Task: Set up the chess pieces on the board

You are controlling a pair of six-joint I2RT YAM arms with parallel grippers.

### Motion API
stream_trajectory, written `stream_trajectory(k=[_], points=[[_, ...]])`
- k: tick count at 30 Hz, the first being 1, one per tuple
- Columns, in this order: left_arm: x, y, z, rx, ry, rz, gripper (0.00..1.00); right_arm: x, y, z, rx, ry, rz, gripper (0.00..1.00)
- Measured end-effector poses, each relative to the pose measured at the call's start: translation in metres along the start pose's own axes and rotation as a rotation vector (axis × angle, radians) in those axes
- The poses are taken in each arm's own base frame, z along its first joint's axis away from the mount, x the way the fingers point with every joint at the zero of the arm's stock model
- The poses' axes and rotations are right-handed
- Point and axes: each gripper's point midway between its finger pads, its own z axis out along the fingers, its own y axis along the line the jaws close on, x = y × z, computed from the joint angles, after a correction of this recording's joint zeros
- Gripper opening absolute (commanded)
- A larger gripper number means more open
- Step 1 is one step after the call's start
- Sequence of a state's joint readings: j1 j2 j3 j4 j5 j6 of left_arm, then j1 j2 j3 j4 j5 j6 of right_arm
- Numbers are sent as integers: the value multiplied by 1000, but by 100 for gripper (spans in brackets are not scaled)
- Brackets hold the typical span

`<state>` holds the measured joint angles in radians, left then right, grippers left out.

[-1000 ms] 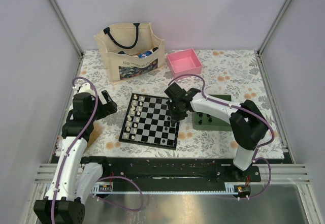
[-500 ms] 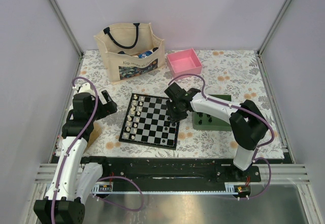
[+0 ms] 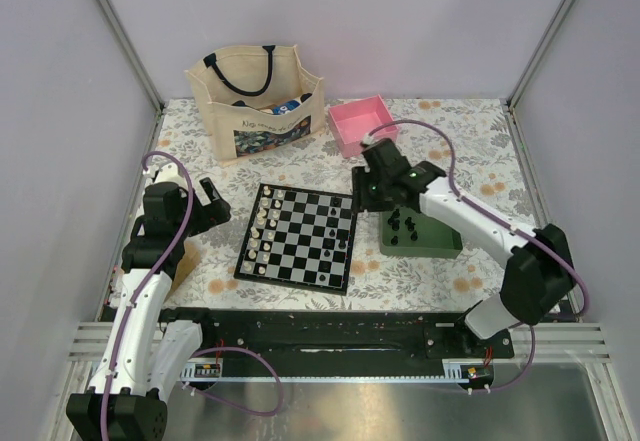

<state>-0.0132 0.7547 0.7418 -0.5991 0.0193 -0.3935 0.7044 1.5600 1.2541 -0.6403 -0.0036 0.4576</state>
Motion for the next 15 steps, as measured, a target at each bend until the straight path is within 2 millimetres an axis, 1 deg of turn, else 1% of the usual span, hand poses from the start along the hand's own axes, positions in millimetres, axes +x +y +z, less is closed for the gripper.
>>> stream_trajectory(k=[2,4,6,8,12,15], points=[[0,0,0,0,0,0,99,-14,-23,-9,35,-48,52,52],[0,0,0,0,0,0,99,-23,-49,-13,79,-77,106,51],[0,0,0,0,0,0,99,-23,-72,-11,124,-78,148,49],[0,0,0,0,0,0,99,-17,-92,-7,167,-56,182,49],[0,0,0,0,0,0,99,-4,-112,3,216,-4,208,49],[0,0,0,0,0,0,99,7,-123,9,239,32,218,49]])
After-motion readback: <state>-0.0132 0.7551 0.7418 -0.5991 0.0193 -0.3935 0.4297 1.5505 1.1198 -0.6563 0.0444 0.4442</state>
